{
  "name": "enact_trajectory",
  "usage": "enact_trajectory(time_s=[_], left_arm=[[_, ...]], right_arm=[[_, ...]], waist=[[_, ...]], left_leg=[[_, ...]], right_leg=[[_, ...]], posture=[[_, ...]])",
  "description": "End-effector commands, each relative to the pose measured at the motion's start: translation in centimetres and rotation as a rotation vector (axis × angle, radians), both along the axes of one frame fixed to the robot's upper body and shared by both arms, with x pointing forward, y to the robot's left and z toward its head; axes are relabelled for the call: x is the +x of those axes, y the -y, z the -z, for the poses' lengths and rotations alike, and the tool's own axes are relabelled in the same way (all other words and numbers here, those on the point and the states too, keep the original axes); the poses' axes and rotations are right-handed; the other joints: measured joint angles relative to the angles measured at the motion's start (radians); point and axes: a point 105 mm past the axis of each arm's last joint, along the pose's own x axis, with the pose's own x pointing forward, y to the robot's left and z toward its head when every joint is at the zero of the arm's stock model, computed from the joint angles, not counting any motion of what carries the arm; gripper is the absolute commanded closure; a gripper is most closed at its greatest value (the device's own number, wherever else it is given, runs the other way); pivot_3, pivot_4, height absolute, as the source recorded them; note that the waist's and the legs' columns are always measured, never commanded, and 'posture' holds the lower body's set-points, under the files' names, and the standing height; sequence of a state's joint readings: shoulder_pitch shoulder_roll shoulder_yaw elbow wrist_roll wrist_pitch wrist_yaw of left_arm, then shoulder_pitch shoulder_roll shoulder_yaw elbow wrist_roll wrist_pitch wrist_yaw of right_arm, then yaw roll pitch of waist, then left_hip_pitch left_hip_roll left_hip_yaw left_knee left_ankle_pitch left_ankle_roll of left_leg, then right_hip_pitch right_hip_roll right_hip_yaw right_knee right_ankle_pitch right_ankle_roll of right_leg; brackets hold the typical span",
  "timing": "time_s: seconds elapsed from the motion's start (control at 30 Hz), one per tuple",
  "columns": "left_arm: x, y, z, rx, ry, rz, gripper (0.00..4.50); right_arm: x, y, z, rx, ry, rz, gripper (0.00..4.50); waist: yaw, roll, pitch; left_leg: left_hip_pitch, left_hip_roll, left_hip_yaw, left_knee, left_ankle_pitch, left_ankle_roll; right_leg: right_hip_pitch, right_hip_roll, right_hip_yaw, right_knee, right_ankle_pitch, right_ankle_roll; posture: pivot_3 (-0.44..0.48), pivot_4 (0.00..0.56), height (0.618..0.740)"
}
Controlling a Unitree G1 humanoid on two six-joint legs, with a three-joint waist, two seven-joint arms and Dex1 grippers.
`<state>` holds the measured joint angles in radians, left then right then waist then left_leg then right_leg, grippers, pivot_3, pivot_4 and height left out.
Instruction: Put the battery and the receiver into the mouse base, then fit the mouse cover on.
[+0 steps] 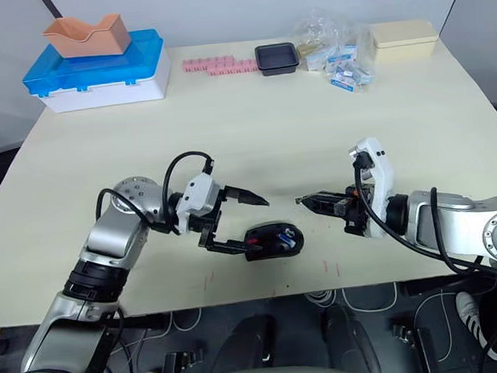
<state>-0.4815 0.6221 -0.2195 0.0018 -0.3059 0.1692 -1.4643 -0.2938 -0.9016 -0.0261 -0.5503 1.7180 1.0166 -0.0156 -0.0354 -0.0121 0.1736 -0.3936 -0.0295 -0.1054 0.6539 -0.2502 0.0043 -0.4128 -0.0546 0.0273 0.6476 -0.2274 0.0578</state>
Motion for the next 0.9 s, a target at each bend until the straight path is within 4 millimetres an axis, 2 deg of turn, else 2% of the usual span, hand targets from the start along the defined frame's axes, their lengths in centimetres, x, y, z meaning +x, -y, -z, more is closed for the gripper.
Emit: enact_trajectory(time_s=[0.03, 0.3, 0.5, 0.7, 0.9], left_arm=[[-0.3, 0.3, 0.4, 0.006, 0.025, -0.014, 0.09], [-0.4, 0.9, 2.7, 0.022, 0.01, -0.063, 0.09], [0.2, 1.7, 3.5, 0.03, 0.033, -0.083, 0.09], [0.7, 2.4, 4.7, 0.05, 0.037, -0.071, 0.09], [1.0, 3.0, 5.1, 0.042, 0.032, -0.059, 0.09]], right_arm=[[-0.5, 0.4, -1.0, -0.036, 0.131, -0.056, 4.5], [-1.2, 1.9, 1.3, -0.156, 0.256, -0.099, 4.5], [-1.4, 2.3, 1.7, -0.133, 0.403, -0.097, 4.5], [-1.8, 3.1, 3.1, -0.214, 0.521, -0.118, 4.5], [-1.5, 3.6, 3.2, -0.244, 0.573, -0.096, 4.5]], waist=[[0.002, 0.0, 0.0], [0.014, 0.0, 0.0], [0.022, 0.0, 0.0], [0.023, 0.0, 0.0], [0.022, 0.0, 0.0]], left_leg=[[0.0, 0.0, 0.0, 0.0, 0.0, 0.0], [0.0, 0.0, 0.0, 0.0, 0.0, 0.0], [0.0, -0.001, 0.001, 0.001, 0.0, 0.0], [0.001, -0.001, 0.001, 0.002, 0.0, 0.0], [0.001, -0.001, 0.001, 0.003, 0.0, 0.0]], right_leg=[[0.0, 0.0, 0.0, 0.0, 0.0, 0.0], [0.0, 0.0, 0.0, 0.0, 0.0, 0.0], [0.0, 0.0, 0.0, 0.0, 0.0, 0.0], [0.001, 0.0, 0.0, 0.001, 0.001, 0.0], [0.001, 0.0, 0.0, 0.001, 0.001, 0.0]], posture=[[0.0, 0.15, 0.74], [0.0, 0.15, 0.74], [0.0, 0.15, 0.74], [0.0, 0.15, 0.74], [0.0, 0.15, 0.74]])
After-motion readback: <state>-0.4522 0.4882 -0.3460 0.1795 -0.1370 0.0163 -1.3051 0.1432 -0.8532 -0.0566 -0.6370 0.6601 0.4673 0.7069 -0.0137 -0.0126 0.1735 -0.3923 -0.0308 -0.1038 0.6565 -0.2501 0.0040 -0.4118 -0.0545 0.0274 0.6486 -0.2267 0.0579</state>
